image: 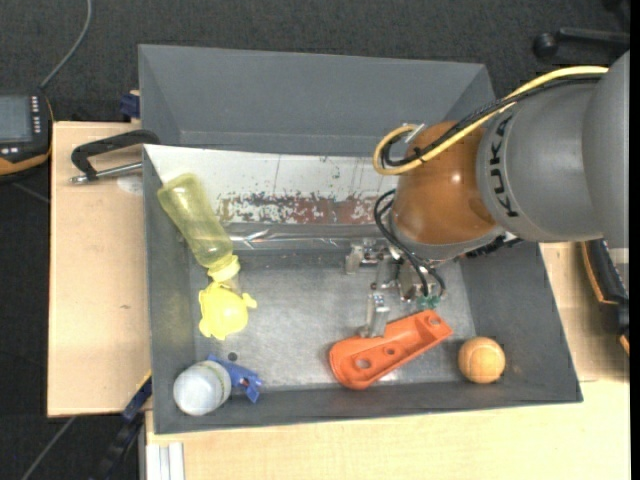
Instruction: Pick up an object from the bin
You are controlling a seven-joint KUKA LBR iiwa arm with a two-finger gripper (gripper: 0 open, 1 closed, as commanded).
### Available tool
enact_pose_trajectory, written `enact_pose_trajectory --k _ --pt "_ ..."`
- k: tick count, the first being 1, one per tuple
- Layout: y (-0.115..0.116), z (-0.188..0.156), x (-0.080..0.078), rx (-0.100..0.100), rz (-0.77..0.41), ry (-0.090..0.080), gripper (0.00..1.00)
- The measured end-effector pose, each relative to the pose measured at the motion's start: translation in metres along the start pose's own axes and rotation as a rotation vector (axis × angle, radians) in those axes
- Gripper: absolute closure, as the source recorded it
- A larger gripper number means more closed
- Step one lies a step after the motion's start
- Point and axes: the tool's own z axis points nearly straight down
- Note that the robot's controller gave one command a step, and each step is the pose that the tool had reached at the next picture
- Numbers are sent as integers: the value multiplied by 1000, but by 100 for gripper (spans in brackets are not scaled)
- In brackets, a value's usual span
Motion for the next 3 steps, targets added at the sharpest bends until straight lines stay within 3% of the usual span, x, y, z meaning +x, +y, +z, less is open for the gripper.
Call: enact_pose_trajectory --k 1,2,3 --pt "-14 2 17 -7 -5 -2 0" --pt "-39 0 26 -2 120 0 0" --pt "-55 2 40 -3 44 -1 0"
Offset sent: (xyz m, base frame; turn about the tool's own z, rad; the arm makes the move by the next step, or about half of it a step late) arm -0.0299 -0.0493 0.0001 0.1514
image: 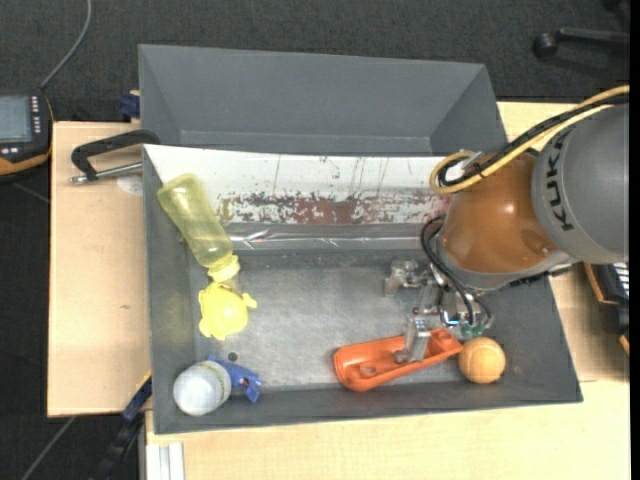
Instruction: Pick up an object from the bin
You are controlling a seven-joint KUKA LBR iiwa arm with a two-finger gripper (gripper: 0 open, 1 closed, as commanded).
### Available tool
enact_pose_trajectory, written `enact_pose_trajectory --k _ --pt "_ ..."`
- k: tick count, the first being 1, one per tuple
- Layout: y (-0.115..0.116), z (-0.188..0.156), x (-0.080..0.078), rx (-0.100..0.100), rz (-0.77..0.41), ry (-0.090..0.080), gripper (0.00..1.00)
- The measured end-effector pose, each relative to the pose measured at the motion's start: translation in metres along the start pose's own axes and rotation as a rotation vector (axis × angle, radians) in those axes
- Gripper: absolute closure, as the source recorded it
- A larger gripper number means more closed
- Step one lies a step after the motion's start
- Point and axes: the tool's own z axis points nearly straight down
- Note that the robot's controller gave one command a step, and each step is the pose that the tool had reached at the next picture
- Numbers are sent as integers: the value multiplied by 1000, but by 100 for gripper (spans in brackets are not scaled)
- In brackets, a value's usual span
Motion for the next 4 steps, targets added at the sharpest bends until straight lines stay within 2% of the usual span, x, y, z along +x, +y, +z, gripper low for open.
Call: enact_pose_trajectory --k 1,2,3,4 --pt "-30 1 8 0 -255 -1 0" --pt "-8 5 24 -2 -231 -1 100" --pt "-8 5 24 -2 -231 -1 100" --pt "64 -12 7 -3 -210 -6 100"
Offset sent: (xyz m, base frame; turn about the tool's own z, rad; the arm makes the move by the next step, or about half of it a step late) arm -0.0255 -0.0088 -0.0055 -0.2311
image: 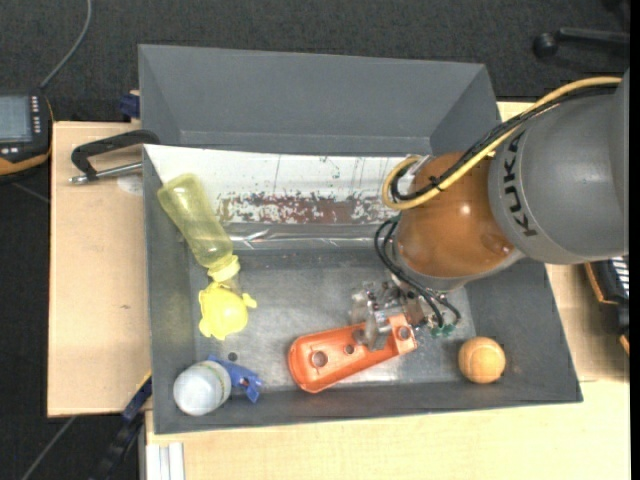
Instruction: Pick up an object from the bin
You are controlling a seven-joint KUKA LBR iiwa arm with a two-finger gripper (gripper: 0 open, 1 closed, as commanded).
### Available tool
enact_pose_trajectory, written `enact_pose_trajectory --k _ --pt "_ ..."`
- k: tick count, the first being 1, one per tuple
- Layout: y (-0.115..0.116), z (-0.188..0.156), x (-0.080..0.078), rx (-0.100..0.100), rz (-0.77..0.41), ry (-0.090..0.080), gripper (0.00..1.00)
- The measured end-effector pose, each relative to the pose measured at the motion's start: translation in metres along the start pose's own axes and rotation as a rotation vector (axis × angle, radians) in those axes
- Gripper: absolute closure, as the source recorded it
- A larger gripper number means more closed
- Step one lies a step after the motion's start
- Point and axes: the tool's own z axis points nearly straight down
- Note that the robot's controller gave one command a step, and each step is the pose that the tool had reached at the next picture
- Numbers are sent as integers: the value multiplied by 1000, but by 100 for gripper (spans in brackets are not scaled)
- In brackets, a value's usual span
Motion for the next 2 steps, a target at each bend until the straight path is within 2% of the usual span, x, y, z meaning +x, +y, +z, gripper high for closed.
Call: enact_pose_trajectory --k 1,2 --pt "0 0 0 0 1 0 100" --pt "-23 -201 -40 0 -10 -6 100"
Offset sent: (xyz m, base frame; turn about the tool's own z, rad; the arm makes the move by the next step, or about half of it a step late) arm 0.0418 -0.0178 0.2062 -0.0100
